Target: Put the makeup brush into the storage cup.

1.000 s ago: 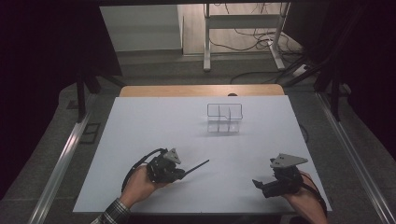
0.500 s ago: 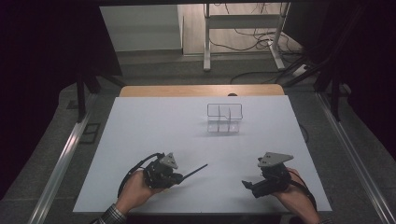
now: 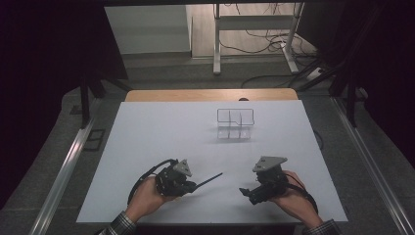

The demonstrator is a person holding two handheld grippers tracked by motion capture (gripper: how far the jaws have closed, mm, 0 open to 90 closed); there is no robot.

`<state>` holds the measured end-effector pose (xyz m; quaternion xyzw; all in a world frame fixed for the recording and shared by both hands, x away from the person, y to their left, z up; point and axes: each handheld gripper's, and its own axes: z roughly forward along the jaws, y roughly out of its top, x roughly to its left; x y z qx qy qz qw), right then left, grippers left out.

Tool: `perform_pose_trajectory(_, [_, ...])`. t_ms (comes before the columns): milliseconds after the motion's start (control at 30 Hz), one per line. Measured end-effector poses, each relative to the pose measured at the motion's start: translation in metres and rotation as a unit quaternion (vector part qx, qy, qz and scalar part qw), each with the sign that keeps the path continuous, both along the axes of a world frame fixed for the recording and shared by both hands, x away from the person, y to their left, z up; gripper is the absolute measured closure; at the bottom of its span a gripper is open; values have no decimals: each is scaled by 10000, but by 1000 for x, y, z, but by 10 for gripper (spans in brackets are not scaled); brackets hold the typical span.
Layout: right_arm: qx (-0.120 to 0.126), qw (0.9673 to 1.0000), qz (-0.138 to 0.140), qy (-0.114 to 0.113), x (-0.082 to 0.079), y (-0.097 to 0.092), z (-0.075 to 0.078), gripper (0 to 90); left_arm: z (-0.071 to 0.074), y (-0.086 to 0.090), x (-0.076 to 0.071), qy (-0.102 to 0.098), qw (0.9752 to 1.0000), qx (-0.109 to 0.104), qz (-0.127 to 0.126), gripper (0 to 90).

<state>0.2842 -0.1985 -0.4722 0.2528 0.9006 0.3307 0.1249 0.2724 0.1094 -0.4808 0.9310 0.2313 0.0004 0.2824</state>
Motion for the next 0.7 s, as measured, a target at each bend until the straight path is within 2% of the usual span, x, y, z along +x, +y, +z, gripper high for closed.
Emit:
perform_pose_trajectory(100, [-23,9999,134,80,1,10,-1,0,0,-3,1,1,10000,22,-65,833])
perform_pose_trajectory(533, [-296,9977,585,155,4,45,-2,10,-1,-17,3,56,9997,59,-239,833])
perform_pose_trajectory(700, [-452,9956,817,122,6,59,-4,79,0,-22,3,57,9995,60,-307,833])
